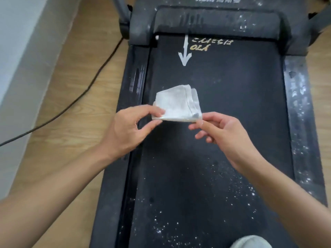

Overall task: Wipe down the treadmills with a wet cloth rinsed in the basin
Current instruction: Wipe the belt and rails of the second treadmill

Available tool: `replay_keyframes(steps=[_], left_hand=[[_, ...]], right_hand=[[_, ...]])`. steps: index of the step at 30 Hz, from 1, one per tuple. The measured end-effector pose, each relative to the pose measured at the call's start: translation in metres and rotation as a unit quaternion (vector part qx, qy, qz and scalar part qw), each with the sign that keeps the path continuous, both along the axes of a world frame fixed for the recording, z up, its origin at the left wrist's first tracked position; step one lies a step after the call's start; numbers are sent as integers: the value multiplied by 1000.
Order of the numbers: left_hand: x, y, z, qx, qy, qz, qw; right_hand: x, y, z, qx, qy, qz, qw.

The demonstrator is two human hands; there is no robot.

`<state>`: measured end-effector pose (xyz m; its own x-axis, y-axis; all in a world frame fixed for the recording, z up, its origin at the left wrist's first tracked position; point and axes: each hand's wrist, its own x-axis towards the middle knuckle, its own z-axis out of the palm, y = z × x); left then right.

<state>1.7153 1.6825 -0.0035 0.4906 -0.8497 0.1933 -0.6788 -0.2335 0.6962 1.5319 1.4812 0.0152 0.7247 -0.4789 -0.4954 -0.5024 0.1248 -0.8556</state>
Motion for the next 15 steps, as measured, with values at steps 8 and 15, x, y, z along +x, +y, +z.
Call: replay_keyframes(steps=[8,15], left_hand=[[-16,83,-63,95,-96,-139,981],[70,29,-40,341,-168,-134,915]], right_hand=[[-71,69,-11,-166,149,254,941],[-34,32,99,-388,241,523,720]])
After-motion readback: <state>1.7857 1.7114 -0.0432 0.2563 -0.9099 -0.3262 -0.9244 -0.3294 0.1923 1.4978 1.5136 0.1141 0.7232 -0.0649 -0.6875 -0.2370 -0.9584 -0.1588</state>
